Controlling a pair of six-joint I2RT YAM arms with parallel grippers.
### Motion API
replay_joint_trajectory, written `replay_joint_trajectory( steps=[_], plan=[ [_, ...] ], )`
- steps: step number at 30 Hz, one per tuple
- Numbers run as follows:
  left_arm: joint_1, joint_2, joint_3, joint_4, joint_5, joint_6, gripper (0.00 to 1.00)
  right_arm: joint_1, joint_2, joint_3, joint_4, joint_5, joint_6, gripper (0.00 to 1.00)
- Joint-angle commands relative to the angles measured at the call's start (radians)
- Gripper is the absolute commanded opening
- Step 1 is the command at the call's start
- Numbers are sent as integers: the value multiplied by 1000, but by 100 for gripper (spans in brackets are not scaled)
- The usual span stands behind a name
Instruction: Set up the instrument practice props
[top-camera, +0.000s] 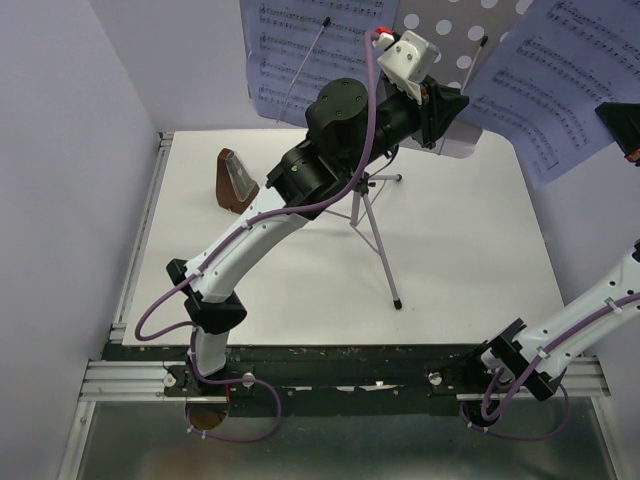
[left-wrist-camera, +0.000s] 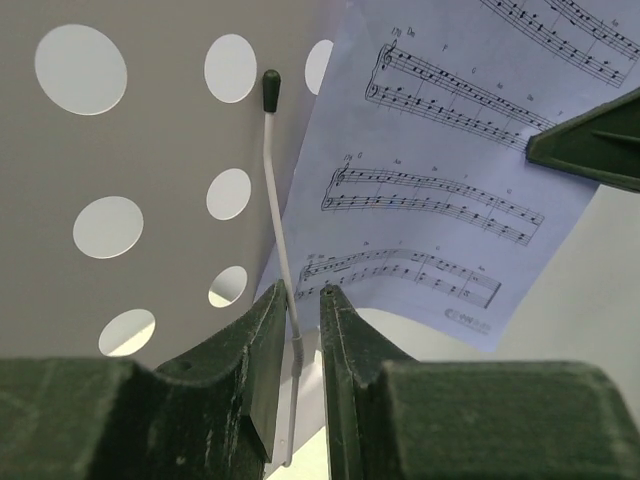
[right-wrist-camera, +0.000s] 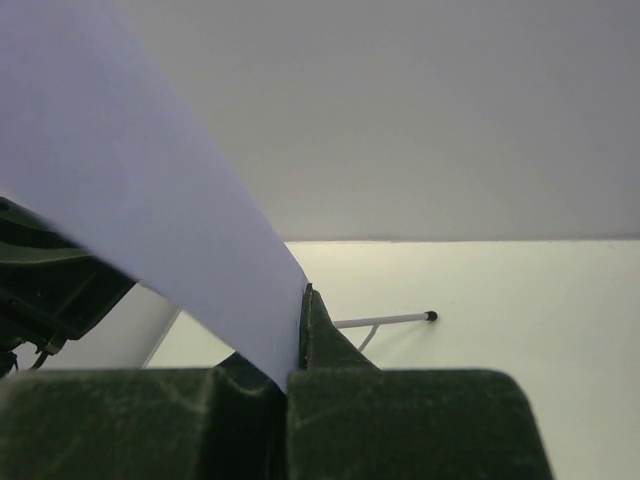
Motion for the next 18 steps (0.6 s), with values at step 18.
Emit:
replay_joint_trajectory(
  steps=[18],
  plan=[
    [-24,12,8,77,-86,77,0,47,8,-3,1,-64,-13,0]
  ],
)
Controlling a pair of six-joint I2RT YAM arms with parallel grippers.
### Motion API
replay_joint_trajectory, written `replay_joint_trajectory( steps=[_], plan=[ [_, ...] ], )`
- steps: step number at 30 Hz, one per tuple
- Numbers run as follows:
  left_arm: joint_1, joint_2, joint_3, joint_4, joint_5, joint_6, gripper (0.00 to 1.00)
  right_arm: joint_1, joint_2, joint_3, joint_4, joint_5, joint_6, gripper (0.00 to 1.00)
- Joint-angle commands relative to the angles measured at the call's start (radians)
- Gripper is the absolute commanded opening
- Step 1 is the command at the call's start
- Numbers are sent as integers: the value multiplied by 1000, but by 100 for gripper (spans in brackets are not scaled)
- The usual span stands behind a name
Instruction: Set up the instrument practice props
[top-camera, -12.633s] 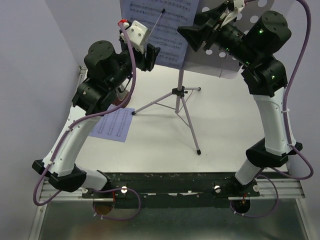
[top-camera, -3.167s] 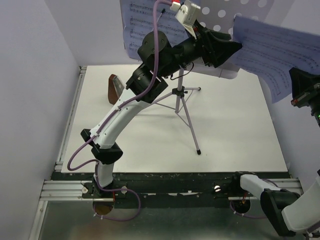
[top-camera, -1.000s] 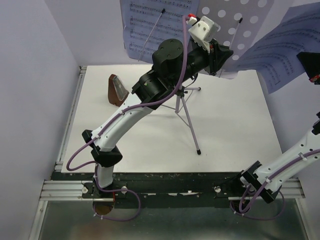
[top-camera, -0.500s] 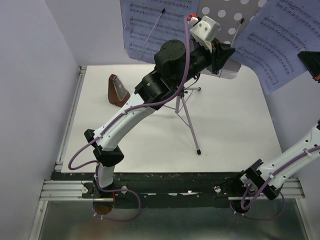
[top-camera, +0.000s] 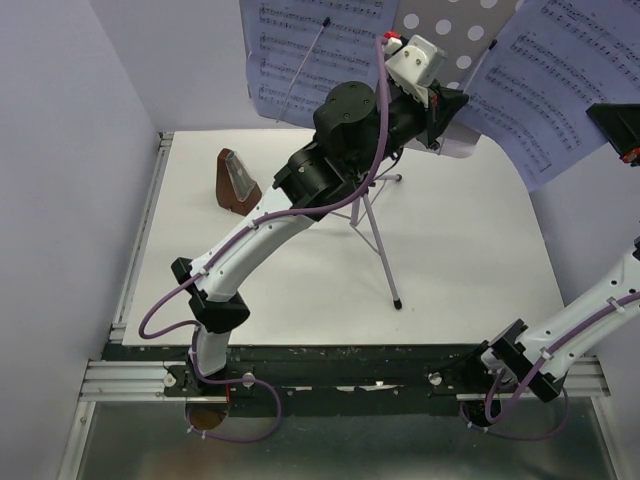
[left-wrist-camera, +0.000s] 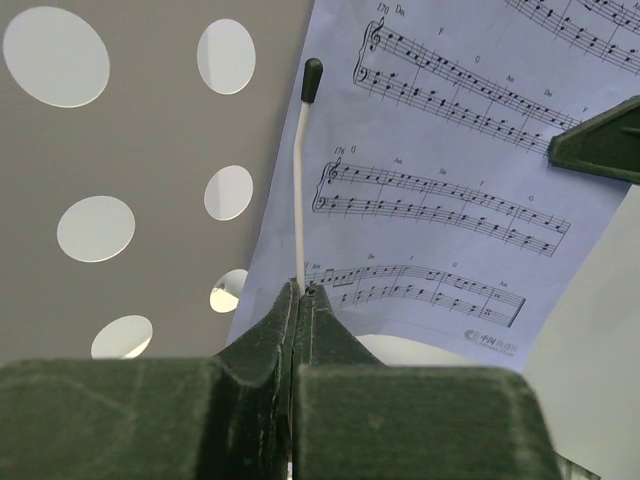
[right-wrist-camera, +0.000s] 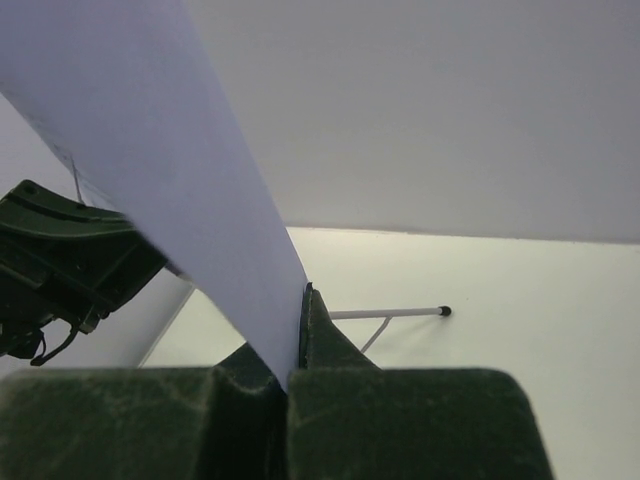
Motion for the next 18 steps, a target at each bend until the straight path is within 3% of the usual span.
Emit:
replay_joint_trajectory(
  steps=[1,7,13,18],
  plan=[
    [-14,-24,-23,70,-45,33,0,19,6,8,-43,-13,-39,0],
    [-37,-82,-148,188,-75,79,0,71,31,38,-123,17,-102,0],
    [-40,-90,-171,205,-56,99,0,230,63,118,-318,86,-300,0],
    [-39,-99,-185,208,-45,107,0,309,69,143,-313,82,-379,0]
  ],
)
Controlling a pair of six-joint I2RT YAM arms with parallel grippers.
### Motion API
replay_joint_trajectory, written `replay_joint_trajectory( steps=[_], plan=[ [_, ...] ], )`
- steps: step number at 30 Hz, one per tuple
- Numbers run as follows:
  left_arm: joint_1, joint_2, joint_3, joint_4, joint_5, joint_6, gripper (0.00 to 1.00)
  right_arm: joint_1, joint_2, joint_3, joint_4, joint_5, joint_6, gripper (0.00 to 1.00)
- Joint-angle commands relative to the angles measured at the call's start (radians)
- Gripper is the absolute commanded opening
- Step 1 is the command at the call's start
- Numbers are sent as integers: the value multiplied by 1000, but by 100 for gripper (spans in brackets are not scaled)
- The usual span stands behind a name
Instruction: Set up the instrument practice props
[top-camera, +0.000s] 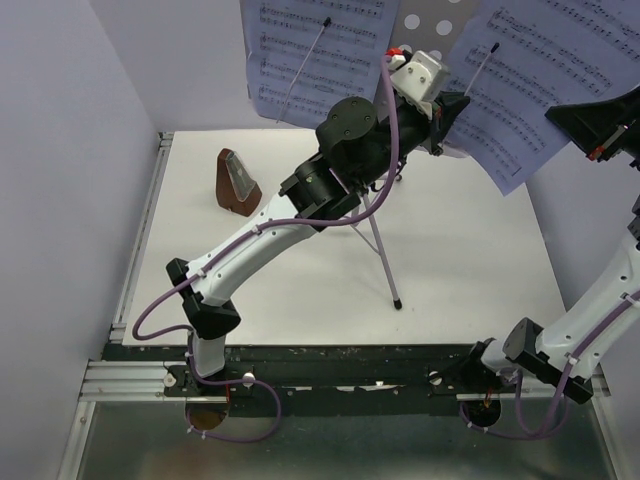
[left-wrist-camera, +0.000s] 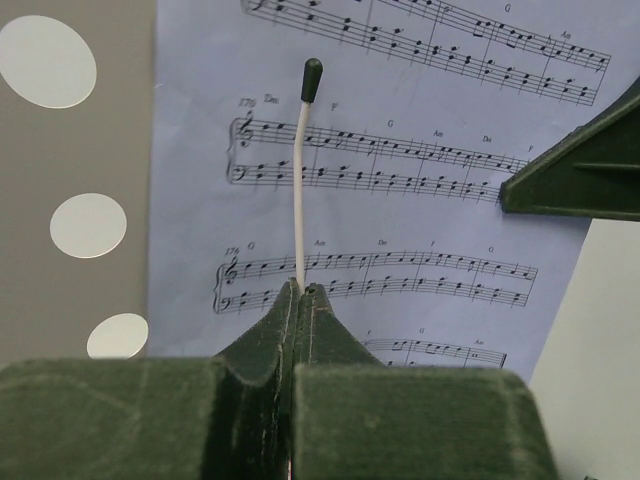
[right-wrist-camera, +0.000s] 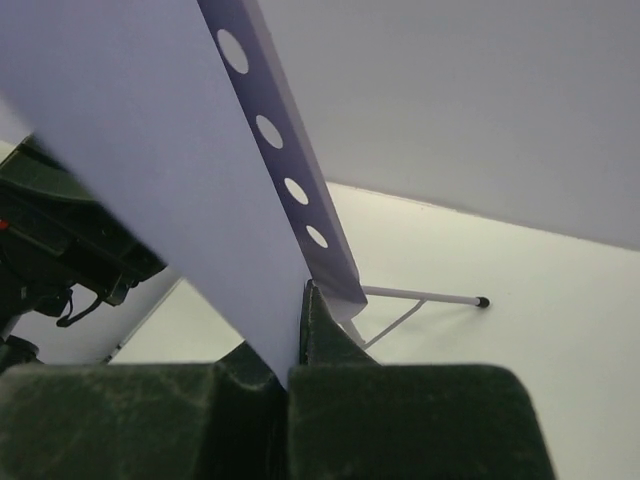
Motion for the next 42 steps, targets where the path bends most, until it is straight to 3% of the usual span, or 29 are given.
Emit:
replay_joint_trajectory(
  steps=[1,7,14,30,42],
  plan=[
    [-10,-42,-11,34,7,21,0,52,3,53,-52,20,-129,0],
    [-10,-56,-40,46,9,21,0,121,38,45,85,-30,-110,0],
    [-10,-72,-70,59,2,27,0,226,129,169,32,-26,-191,0],
    [-10,-69,-85,83,6,27,0,272,245,278,92,-92,-171,0],
    [-10,-61,-90,85,7,27,0,372,271,298,-63,-10,-323,1]
  ],
)
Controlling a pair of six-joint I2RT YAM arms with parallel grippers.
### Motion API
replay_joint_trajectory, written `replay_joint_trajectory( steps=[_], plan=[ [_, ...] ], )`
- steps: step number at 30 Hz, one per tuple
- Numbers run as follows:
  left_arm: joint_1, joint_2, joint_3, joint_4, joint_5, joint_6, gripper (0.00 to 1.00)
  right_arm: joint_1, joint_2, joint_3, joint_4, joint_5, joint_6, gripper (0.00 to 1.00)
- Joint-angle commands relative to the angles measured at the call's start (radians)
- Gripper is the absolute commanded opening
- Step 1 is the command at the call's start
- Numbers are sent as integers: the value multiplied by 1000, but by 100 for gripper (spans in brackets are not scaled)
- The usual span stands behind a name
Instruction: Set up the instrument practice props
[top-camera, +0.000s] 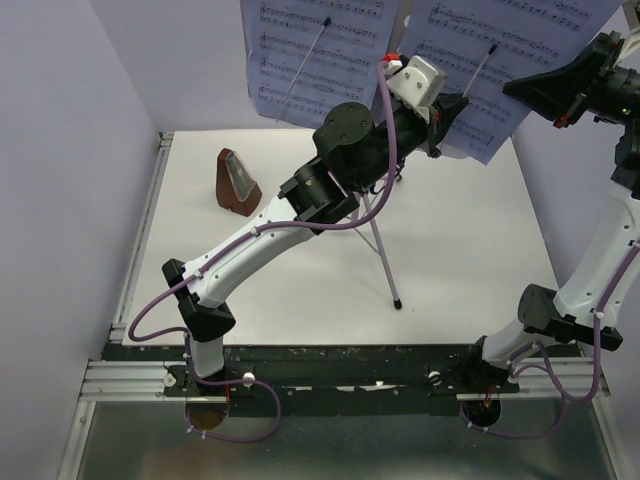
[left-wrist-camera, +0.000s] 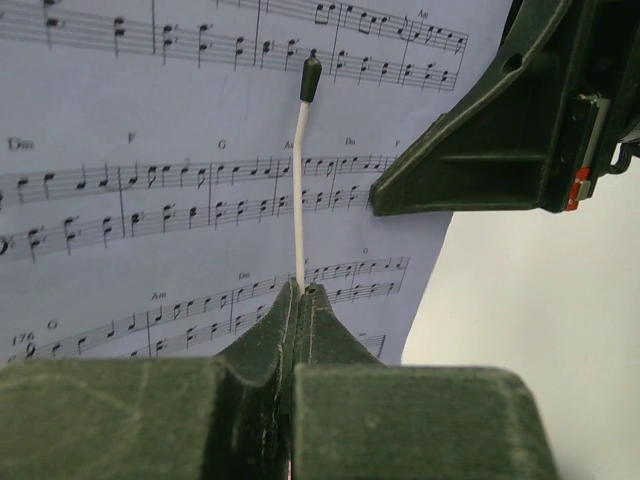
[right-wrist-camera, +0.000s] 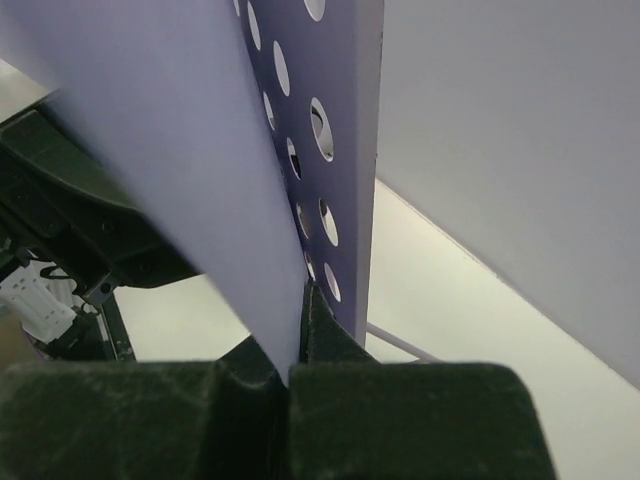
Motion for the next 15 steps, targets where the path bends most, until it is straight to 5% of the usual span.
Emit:
replay_joint_trajectory(
  steps=[1,7,12,15],
  plan=[
    [-8,-26,-10,18,5,11,0,40,16,41,-124,59,-112,0],
    [-6,-18,-10,41,-7,15,0,60,12,50,-180,122,-179,2],
    [-5,-17,-11,41,-29,17,0,61,-1,49,-175,149,-209,31],
    [-3,-18,-16,40,-52,14,0,61,-10,37,-170,152,-207,34]
  ],
)
